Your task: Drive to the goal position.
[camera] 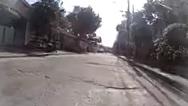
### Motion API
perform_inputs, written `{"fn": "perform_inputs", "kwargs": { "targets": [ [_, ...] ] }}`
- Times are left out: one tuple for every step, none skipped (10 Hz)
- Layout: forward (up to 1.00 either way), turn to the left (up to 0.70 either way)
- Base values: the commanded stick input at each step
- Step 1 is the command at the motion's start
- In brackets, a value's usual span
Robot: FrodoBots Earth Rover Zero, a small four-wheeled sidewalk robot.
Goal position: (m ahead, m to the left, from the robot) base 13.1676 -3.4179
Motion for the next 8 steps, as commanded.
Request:
{"fn": "perform_inputs", "kwargs": {
  "targets": [
    [1.0, 0.0],
    [1.0, 0.0],
    [1.0, 0.0],
    [1.0, 0.0],
    [1.0, 0.0],
    [1.0, 0.0],
    [1.0, 0.0],
    [1.0, 0.0]
  ]
}}
